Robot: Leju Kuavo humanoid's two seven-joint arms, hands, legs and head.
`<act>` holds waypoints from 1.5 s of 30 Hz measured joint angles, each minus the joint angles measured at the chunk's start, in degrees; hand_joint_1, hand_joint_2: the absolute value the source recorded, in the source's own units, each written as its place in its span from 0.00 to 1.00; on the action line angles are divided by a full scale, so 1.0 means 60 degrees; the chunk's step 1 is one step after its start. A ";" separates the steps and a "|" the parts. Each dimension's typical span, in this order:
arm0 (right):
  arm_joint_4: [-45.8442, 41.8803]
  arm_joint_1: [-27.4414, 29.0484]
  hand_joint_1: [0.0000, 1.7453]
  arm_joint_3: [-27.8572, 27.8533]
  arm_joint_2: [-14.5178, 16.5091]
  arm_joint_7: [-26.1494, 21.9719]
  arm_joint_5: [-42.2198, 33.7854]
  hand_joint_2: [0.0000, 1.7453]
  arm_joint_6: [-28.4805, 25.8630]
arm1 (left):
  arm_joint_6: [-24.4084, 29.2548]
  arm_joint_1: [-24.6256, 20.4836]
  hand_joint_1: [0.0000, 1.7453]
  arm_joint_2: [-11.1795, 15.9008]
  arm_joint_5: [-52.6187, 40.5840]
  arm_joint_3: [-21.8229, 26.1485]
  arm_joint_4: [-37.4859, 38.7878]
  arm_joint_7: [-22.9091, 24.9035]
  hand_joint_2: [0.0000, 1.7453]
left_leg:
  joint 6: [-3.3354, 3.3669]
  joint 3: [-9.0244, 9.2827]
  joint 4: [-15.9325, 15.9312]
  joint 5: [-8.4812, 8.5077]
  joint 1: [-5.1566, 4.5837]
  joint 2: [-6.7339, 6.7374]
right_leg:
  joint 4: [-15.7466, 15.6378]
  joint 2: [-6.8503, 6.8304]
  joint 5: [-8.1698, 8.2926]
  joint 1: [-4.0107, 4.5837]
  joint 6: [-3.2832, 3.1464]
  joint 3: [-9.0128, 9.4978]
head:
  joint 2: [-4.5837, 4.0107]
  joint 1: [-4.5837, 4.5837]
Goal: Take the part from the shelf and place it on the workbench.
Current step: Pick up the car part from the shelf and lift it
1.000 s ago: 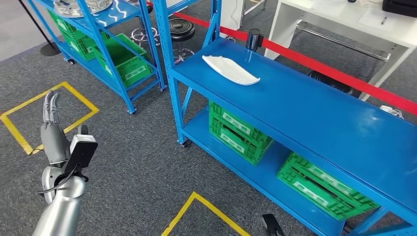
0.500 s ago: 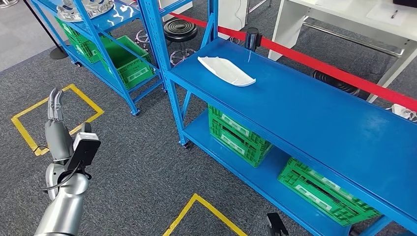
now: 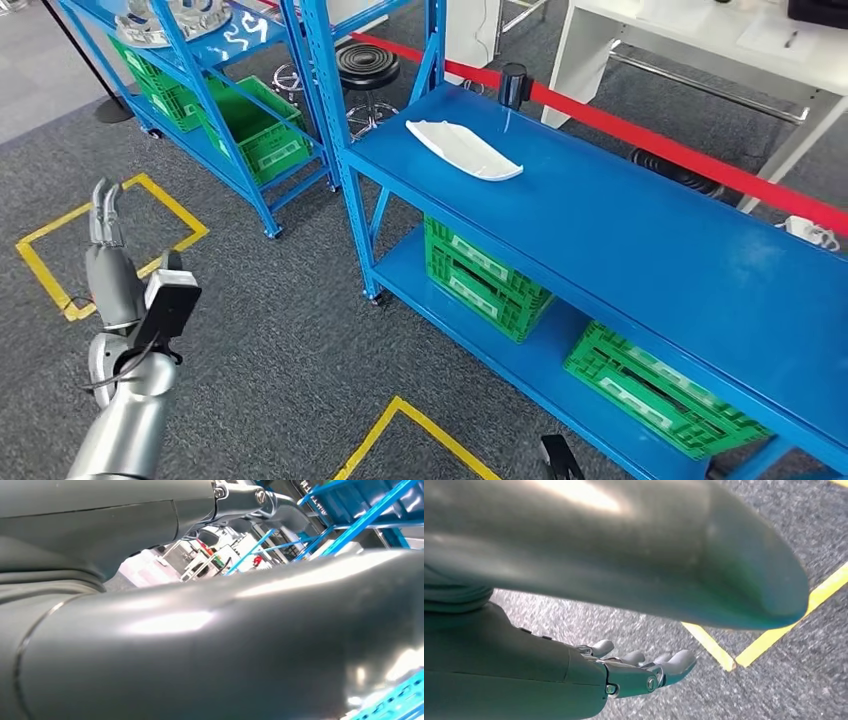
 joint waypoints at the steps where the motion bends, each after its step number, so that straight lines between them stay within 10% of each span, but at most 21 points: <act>1: 0.0000 -0.0003 0.00 -0.0002 0.0000 0.0001 -0.0007 0.00 0.0004 | 0.0000 -0.0002 0.00 0.0000 0.0000 -0.0001 0.0001 0.0005 0.00 | 0.0018 0.0032 -0.0039 0.0002 0.0003 0.0063 | 0.0553 -0.0012 -0.0267 -0.0004 0.0042 -0.0293 | 0.0000 0.0005; 4: 0.0000 0.0015 0.00 -0.0010 -0.0001 0.0005 -0.0019 0.00 -0.0006 | -0.0001 0.0053 0.00 -0.0018 0.0000 -0.0004 0.0012 0.0015 0.00 | -0.0044 0.0034 0.0023 -0.0072 0.0040 0.0274 | 0.1587 -0.0048 -0.0504 -0.0118 0.0199 -0.0932 | 0.0000 0.0012; 7: 0.0002 0.0016 0.00 -0.0051 -0.0002 0.0005 -0.0023 0.00 -0.0013 | -0.0001 0.0058 0.00 -0.0023 0.0000 -0.0003 0.0015 0.0020 0.00 | -0.0279 0.0000 0.0298 -0.0289 0.0146 0.0472 | 0.0200 -0.0298 0.0284 -0.0231 0.0385 -0.0263 | 0.0000 0.0019; 14: 0.0007 0.0009 0.00 -0.0144 0.0037 0.0003 -0.0018 0.00 -0.0011 | -0.0001 0.0041 0.00 -0.0023 0.0000 -0.0018 -0.0005 0.0032 0.00 | -0.0564 -0.0168 0.0958 -0.0882 0.0200 0.0609 | -0.0394 -0.0159 0.0374 -0.0165 -0.0182 0.0037 | 0.0000 0.0019; 19: 0.0007 0.0016 0.00 -0.0156 0.0036 0.0003 0.0009 0.00 -0.0013 | -0.0001 0.0119 0.00 -0.0015 -0.0005 -0.0018 0.0000 0.0066 0.00 | -0.0362 -0.1504 0.3491 -0.1867 0.0067 0.0379 | -0.0397 0.0090 0.0350 -0.0029 -0.0327 0.0059 | 0.0000 -0.0005; 25: 0.0007 0.0014 0.00 -0.0162 0.0055 -0.0025 0.0076 0.00 -0.0020 | -0.0007 0.0110 0.00 0.0001 -0.0100 -0.0019 -0.0065 0.0148 0.00 | -0.0159 -0.0443 0.0837 -0.0398 -0.0160 0.0268 | -0.0407 0.0285 0.0278 0.0038 -0.0293 0.0155 | 0.0000 0.0002; 33: 0.0007 0.0003 0.00 -0.0162 0.0052 -0.0013 0.0158 0.00 0.0011 | -0.0166 0.0125 0.00 0.0008 -0.0044 -0.0015 -0.0054 0.0119 0.00 | -0.0112 -0.0418 0.0748 -0.0360 -0.0186 0.0191 | -0.0594 0.0231 0.0344 0.0047 -0.0233 0.0251 | 0.0000 0.0007; 42: 0.0007 0.0020 0.00 -0.0164 0.0055 0.0034 0.0180 0.00 0.0018 | -0.0252 0.0119 0.00 0.0009 0.0021 -0.0017 -0.0074 0.0115 0.00 | 0.0241 -0.0330 0.0630 -0.0386 -0.0273 0.0209 | -0.0480 0.0189 0.0546 -0.0067 0.0151 0.0250 | 0.0000 0.0002; 45: 0.0007 -0.0004 0.00 -0.0166 0.0055 0.0061 0.0179 0.00 0.0020 | -0.0267 0.0101 0.00 0.0005 0.0067 -0.0022 -0.0083 0.0122 0.00 | 0.0349 -0.0180 0.0534 -0.0359 -0.0243 0.0271 | 0.0471 0.0019 0.0003 -0.0058 0.0141 -0.0189 | 0.0000 0.0011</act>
